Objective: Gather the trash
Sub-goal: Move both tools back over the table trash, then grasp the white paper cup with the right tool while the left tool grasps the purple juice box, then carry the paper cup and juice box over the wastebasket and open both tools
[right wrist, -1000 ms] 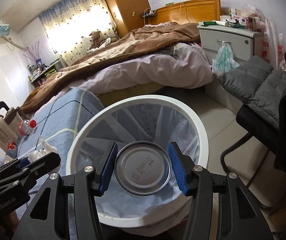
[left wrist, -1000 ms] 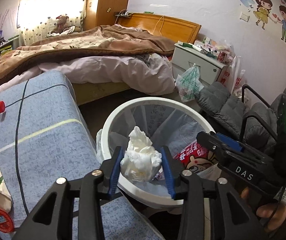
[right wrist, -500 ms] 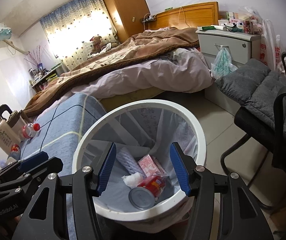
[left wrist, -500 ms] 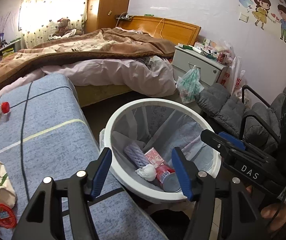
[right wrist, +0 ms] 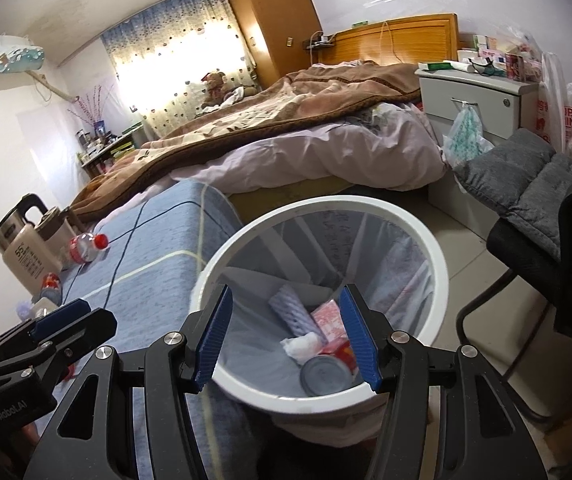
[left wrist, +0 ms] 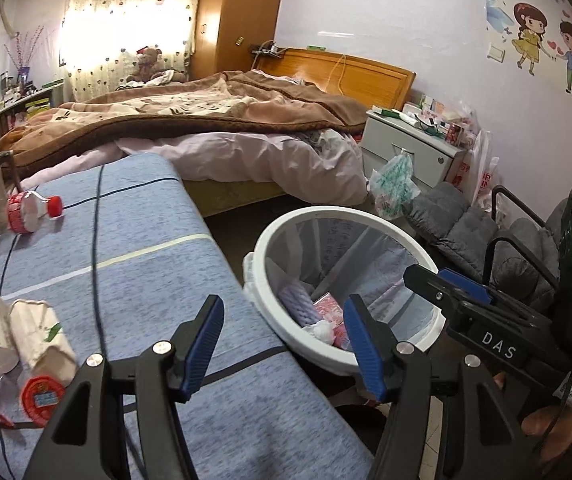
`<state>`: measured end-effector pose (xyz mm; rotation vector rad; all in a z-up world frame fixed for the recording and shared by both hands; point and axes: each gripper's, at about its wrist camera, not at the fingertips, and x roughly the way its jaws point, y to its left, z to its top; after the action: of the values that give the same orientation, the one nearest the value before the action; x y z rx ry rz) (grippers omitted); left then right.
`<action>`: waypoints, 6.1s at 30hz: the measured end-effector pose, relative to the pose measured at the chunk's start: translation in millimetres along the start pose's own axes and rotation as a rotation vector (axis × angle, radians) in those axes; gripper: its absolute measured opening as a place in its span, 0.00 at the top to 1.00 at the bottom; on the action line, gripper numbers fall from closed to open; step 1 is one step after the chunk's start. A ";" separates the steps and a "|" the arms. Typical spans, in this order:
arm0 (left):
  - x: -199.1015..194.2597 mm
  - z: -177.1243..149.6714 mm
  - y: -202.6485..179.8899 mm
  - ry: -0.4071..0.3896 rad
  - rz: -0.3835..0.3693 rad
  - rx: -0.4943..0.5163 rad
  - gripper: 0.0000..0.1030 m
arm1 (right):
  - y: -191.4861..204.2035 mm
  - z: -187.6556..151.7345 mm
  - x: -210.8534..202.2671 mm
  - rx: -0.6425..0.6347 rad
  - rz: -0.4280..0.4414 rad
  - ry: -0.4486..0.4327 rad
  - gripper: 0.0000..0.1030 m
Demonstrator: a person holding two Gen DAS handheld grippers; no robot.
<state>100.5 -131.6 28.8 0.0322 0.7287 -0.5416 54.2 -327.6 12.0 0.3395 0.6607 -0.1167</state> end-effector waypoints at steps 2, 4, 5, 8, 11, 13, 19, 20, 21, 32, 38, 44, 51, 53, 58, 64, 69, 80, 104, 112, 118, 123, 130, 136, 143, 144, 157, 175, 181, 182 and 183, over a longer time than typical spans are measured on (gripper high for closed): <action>-5.5 -2.5 4.9 -0.009 0.018 -0.003 0.38 | 5.3 -1.6 -1.8 -0.006 0.009 -0.001 0.45; -9.9 -5.3 9.2 -0.015 0.033 -0.007 0.38 | 11.4 -3.0 -3.0 -0.014 0.018 -0.002 0.45; -12.0 -6.6 12.1 -0.015 0.036 -0.013 0.38 | 14.7 -3.7 -3.4 -0.018 0.022 -0.002 0.45; -18.3 -10.6 21.4 -0.021 0.048 -0.033 0.38 | 25.7 -6.0 -4.7 -0.034 0.041 -0.004 0.45; -26.5 -16.0 32.2 -0.032 0.072 -0.045 0.38 | 39.0 -9.5 -5.5 -0.057 0.061 -0.002 0.45; -32.7 -20.3 40.1 -0.037 0.085 -0.060 0.38 | 47.6 -12.8 -4.7 -0.069 0.076 0.002 0.45; -51.4 -34.1 68.5 -0.057 0.139 -0.105 0.37 | 79.7 -24.4 0.6 -0.120 0.132 0.029 0.45; -54.9 -36.8 74.6 -0.060 0.149 -0.116 0.37 | 84.3 -26.1 1.8 -0.129 0.139 0.033 0.45; -57.9 -39.4 80.4 -0.062 0.160 -0.128 0.37 | 90.9 -28.4 3.5 -0.142 0.150 0.038 0.45; -92.4 -68.9 146.8 -0.080 0.277 -0.263 0.36 | 146.5 -46.7 18.3 -0.235 0.238 0.094 0.45; -106.9 -83.1 175.2 -0.083 0.333 -0.321 0.35 | 170.7 -53.0 27.1 -0.259 0.286 0.116 0.45; -117.2 -96.7 201.6 -0.075 0.375 -0.369 0.33 | 200.6 -64.6 37.5 -0.311 0.333 0.160 0.43; -126.3 -108.7 230.7 -0.066 0.406 -0.429 0.33 | 236.4 -74.9 55.8 -0.358 0.379 0.208 0.40; -126.4 -109.2 237.6 -0.063 0.409 -0.440 0.32 | 244.4 -74.0 60.0 -0.375 0.374 0.206 0.40; -122.5 -106.9 247.5 -0.059 0.384 -0.458 0.31 | 258.9 -64.4 77.8 -0.402 0.357 0.212 0.39; -106.9 -96.2 257.4 -0.032 0.324 -0.478 0.29 | 271.9 -60.3 96.5 -0.444 0.370 0.255 0.39; -95.3 -90.8 258.0 -0.007 0.319 -0.469 0.28 | 279.7 -63.2 112.9 -0.477 0.321 0.302 0.39; -79.7 -86.8 261.2 0.048 0.344 -0.456 0.28 | 268.5 -56.3 118.8 -0.425 0.332 0.299 0.69; -100.0 -82.9 275.6 0.005 0.439 -0.487 0.22 | 240.6 -48.6 110.9 -0.319 0.316 0.258 0.70; -77.2 -84.8 288.4 0.068 0.513 -0.497 0.22 | 241.8 -48.6 112.5 -0.318 0.313 0.254 0.70; -73.0 -88.4 294.2 0.073 0.488 -0.520 0.31 | 241.7 -49.0 114.0 -0.315 0.313 0.255 0.70; -77.3 -88.7 294.0 0.049 0.466 -0.531 0.38 | 238.6 -48.0 112.9 -0.304 0.314 0.252 0.70; -88.4 -85.8 281.8 0.011 0.445 -0.511 0.42 | 232.3 -46.1 105.1 -0.292 0.318 0.233 0.70; -95.5 -79.1 261.2 -0.011 0.430 -0.469 0.42 | 224.1 -43.2 94.5 -0.284 0.316 0.213 0.70; -100.2 -67.2 237.6 -0.041 0.399 -0.423 0.42 | 211.6 -36.9 80.6 -0.261 0.312 0.185 0.70; -100.0 -64.9 233.5 -0.044 0.396 -0.412 0.42 | 209.7 -35.4 78.0 -0.257 0.310 0.178 0.70; -85.5 -39.5 171.4 -0.064 0.305 -0.277 0.42 | 172.9 -19.6 45.4 -0.213 0.260 0.101 0.70; -46.2 -5.9 79.6 -0.072 0.158 -0.110 0.42 | 87.8 3.4 7.4 -0.107 0.131 0.008 0.70; -30.7 2.1 49.6 -0.062 0.108 -0.062 0.42 | 56.9 8.4 1.2 -0.065 0.083 -0.007 0.70; -28.6 3.4 44.1 -0.064 0.098 -0.052 0.42 | 51.8 9.0 0.8 -0.056 0.075 -0.007 0.70; -26.6 4.8 39.0 -0.064 0.092 -0.043 0.42 | 45.0 9.3 0.4 -0.047 0.064 -0.008 0.70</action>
<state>105.9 -86.8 43.3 0.0086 0.6724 -0.4372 69.5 -288.6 30.8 0.3148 0.6430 -0.0416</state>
